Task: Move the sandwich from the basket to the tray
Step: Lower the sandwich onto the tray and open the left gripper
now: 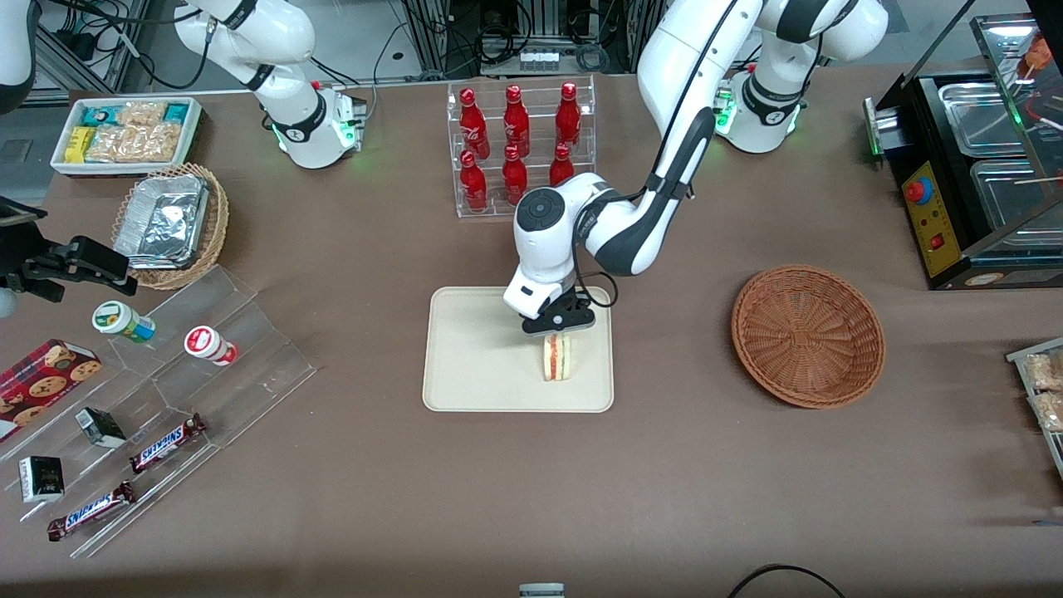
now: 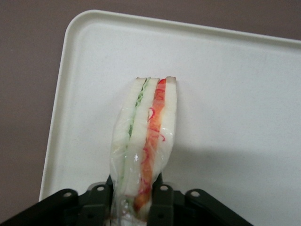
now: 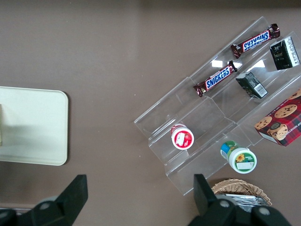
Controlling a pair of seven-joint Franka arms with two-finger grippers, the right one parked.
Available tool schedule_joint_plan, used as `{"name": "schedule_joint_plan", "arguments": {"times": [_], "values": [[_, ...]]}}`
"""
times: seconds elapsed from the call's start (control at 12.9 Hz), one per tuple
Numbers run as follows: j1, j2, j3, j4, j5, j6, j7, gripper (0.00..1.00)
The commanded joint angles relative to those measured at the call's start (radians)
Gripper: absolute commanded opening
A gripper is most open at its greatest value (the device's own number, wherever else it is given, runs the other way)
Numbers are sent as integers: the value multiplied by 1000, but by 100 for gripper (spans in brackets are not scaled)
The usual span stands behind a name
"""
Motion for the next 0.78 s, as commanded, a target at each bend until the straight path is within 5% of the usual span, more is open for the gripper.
{"name": "schedule_joint_plan", "arguments": {"times": [0.0,0.7], "values": [[-3,-17,12,37,20,-35,-24,100],[44,-310,12,76,-6,-452,-6,100]]}}
